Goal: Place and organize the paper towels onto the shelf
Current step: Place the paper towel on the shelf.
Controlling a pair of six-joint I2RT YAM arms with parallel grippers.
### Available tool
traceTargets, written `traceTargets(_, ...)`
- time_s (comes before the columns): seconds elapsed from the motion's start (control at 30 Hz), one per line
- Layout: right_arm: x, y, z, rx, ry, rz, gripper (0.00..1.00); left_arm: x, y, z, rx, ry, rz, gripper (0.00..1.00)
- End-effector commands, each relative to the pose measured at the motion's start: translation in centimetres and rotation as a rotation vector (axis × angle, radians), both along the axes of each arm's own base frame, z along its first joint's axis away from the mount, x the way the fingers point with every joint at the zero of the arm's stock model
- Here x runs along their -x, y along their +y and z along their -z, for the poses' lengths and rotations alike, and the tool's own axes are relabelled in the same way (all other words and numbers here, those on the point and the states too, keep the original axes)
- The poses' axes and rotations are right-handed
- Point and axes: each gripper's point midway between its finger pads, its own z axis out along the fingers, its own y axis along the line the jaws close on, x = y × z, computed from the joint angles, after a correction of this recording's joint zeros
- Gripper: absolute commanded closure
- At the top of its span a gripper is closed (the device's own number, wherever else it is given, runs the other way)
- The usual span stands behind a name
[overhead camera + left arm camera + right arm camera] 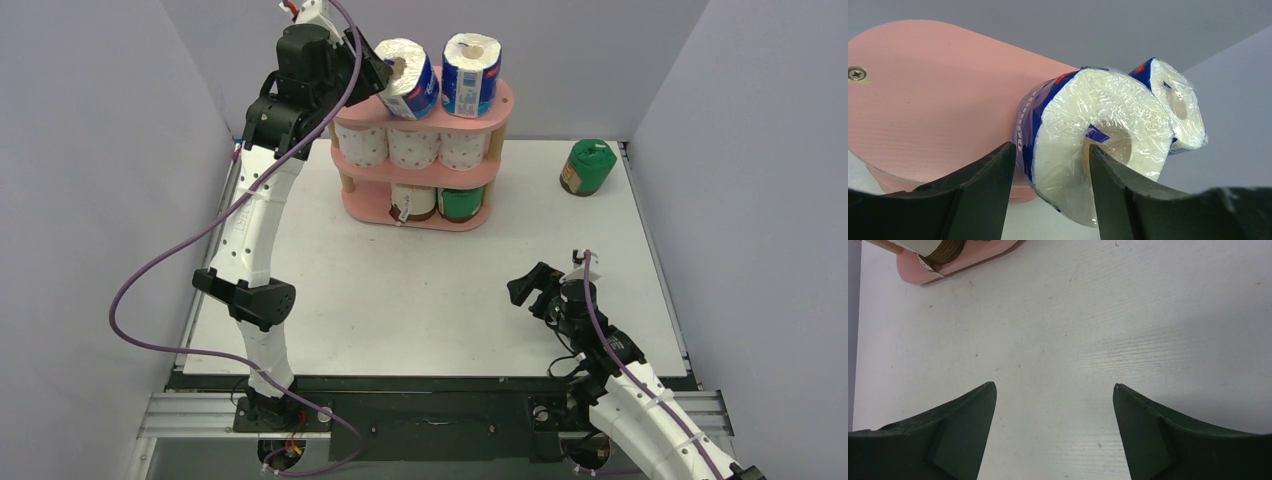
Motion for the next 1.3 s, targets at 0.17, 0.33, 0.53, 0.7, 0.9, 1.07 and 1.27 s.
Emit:
traceTargets(0.17,-0.8,0.1,-1.1,-0.008,-0.028,0.008,0.18,0.2,0.5,-3.0,0.039,-0.082,-0.005,0.46)
traceTargets(0.33,-0.7,0.2,-1.1,-0.009,-0.027,0.006,0.18,0.2,0.5,-3.2,0.043,-0.088,-0.002,0.44)
traceTargets(0.53,-0.8,0.1,-1.1,-0.007,-0.028,0.008,0.18,0.2,0.4,-3.3,0.047,-0.095,-0.002,0.42)
traceTargets(0.7,-0.8,0.1,-1.1,-0.004,-0.027,0.009,0.18,0.2,0.5,-3.6,0.05,-0.101,-0.003,0.4)
traceTargets(0.9,-0.8,0.0,-0.9,-0.002,-0.023,0.011,0.18,0.4,0.6,-3.8,0.05,-0.107,-0.006,0.37)
traceTargets(1.07,-0.7,0.1,-0.8,-0.004,-0.022,0.011,0.18,0.5,0.7,-4.2,0.052,-0.118,-0.009,0.34)
traceTargets(1.27,-0.8,0.0,-1.0,-0.004,-0.025,0.012,0.18,0.7,0.7,-4.5,0.058,-0.127,-0.005,0.33)
